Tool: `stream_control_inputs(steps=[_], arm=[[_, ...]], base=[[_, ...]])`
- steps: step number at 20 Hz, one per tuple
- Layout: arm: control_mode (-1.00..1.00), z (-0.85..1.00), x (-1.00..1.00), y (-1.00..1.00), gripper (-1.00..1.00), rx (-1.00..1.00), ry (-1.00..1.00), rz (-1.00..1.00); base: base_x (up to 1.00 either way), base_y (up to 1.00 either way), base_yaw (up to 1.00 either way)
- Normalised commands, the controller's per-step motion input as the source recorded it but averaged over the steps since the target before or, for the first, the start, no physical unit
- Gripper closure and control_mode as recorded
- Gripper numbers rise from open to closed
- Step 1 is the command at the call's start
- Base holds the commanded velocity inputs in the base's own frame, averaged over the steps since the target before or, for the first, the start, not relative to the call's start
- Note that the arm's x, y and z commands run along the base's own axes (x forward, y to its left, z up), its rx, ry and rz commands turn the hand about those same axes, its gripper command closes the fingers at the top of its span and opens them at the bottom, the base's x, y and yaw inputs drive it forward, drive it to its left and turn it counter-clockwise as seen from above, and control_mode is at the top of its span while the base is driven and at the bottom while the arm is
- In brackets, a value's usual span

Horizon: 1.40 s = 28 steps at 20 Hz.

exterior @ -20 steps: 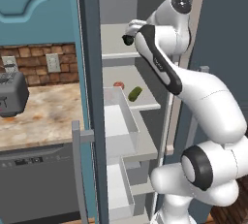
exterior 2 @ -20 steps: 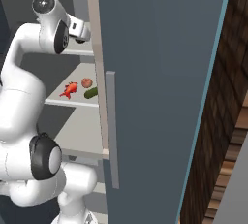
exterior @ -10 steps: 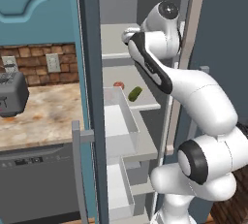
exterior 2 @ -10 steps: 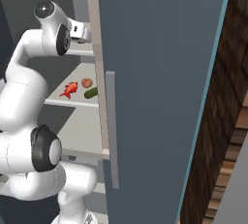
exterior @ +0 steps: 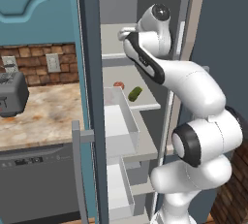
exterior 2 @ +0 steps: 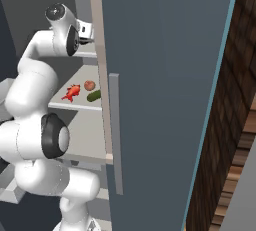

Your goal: Take the peach and eggplant from the highest rack and move them to the second highest rack where the fish and cucumber are located, to maximize freezer space. Close the freezer door after rearranging.

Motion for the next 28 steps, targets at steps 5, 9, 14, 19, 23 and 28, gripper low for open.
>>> stream_control_inputs(steps=[5,9,14,19,23,28], arm=[[-1.00,-0.06,0.48,0.17,-1.00,0.00,0.05,0.00],[-1.00,-0.18,0.42,0.13,-1.00,0.00,0.09,0.00],[-1.00,-0.18,0.44,0.00,-1.00,0.00,0.04,0.00],[-1.00,-0.15,0.16,0.00,1.00,0.00,0.00,0.00],[-1.00,-0.06,-0.06,0.00,1.00,0.00,-0.03,0.04],[-1.00,0.14,-0.90,-0.01,1.00,0.00,-0.24,0.07]], base=[[0.00,0.00,0.00],[0.00,0.00,0.00],[0.00,0.00,0.00],[0.00,0.00,0.00],[0.00,0.00,0.00],[0.00,0.00,0.00]])
